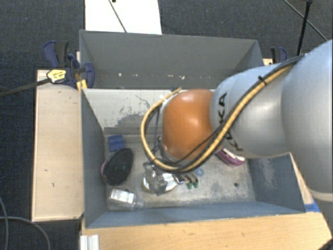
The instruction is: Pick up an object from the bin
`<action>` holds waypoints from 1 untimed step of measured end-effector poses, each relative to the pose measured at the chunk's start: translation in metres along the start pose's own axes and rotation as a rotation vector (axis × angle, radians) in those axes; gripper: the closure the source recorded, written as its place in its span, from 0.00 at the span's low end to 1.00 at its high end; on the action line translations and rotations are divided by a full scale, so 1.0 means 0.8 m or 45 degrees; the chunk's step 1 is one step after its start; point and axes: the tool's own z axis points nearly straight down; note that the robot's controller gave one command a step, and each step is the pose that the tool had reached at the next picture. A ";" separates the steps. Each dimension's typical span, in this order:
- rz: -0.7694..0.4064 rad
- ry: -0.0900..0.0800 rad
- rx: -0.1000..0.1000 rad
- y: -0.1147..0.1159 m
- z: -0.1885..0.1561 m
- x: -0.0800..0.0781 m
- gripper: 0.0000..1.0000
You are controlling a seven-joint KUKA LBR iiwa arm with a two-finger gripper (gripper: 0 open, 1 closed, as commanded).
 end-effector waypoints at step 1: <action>-0.010 -0.007 0.006 -0.078 -0.040 0.024 1.00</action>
Offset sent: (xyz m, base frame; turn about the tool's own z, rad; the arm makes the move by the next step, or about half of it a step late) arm -0.0002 -0.0610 0.0303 -0.0147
